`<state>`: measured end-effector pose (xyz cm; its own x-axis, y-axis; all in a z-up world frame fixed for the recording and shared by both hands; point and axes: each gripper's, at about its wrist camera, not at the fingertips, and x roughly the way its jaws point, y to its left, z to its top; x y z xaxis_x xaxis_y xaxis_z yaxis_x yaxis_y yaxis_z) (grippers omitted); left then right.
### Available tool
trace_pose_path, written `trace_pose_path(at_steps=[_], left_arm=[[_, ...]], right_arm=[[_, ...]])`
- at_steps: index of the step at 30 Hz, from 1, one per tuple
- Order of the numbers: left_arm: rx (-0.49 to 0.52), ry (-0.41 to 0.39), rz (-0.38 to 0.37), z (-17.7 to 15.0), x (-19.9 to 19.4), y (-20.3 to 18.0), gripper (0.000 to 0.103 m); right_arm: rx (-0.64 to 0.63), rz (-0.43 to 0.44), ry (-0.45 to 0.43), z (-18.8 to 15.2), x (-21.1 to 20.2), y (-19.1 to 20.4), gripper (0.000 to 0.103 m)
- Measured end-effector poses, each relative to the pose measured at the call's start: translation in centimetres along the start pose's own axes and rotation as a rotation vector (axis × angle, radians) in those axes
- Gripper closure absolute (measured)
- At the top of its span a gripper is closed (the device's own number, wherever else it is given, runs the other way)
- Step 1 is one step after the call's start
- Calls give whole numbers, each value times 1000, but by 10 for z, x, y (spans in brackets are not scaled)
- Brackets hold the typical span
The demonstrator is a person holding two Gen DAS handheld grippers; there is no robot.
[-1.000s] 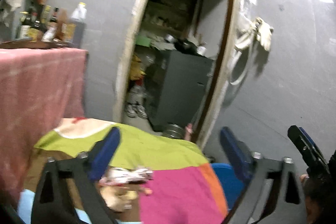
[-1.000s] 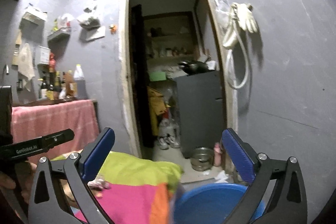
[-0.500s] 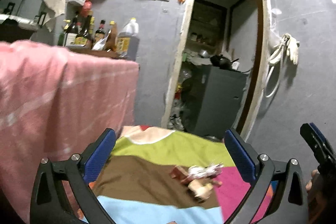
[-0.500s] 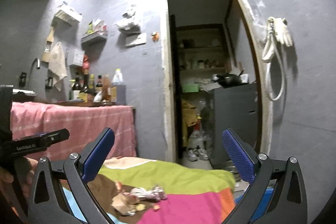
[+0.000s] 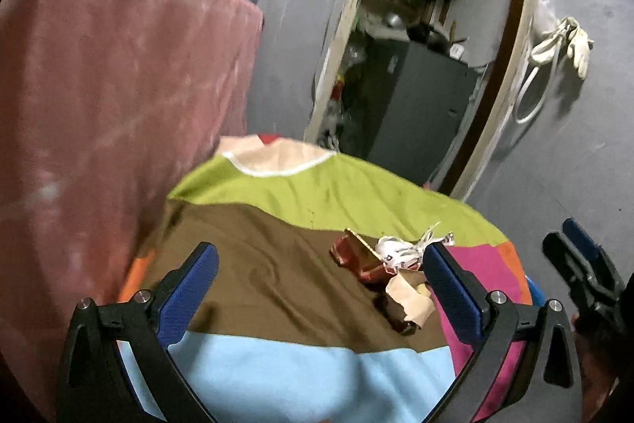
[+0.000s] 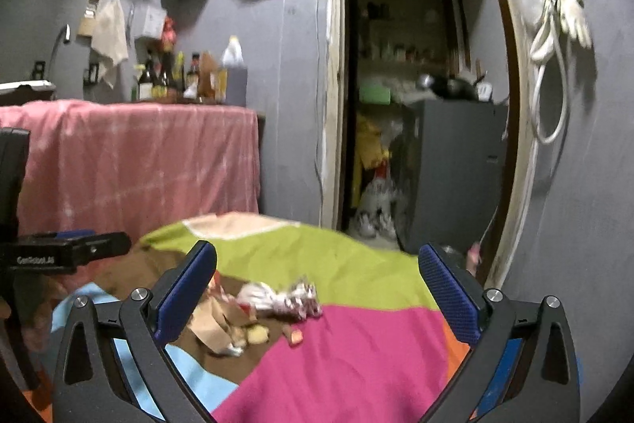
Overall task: Collect trash
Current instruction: 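Grasp the red scrap with the left tool while the right tool grasps a brown scrap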
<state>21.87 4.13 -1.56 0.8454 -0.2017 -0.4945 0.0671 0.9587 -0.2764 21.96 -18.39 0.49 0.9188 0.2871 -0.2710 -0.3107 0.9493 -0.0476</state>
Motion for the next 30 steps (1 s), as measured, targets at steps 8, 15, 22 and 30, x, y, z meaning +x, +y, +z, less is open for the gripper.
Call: trace_pose_path(at_steps=[8, 15, 22, 30], left_arm=[[-39, 132, -59, 7, 50, 1, 27], [-65, 235, -106, 5, 78, -1, 59], [-143, 288, -175, 8, 86, 8, 90], [-197, 286, -200, 14, 73, 13, 103]], right_arm=[[12, 36, 198, -21, 43, -9, 33], [-10, 107, 354, -41, 73, -5, 56], [-33, 145, 500, -60, 102, 5, 72], [-30, 162, 485, -59, 96, 3, 90]])
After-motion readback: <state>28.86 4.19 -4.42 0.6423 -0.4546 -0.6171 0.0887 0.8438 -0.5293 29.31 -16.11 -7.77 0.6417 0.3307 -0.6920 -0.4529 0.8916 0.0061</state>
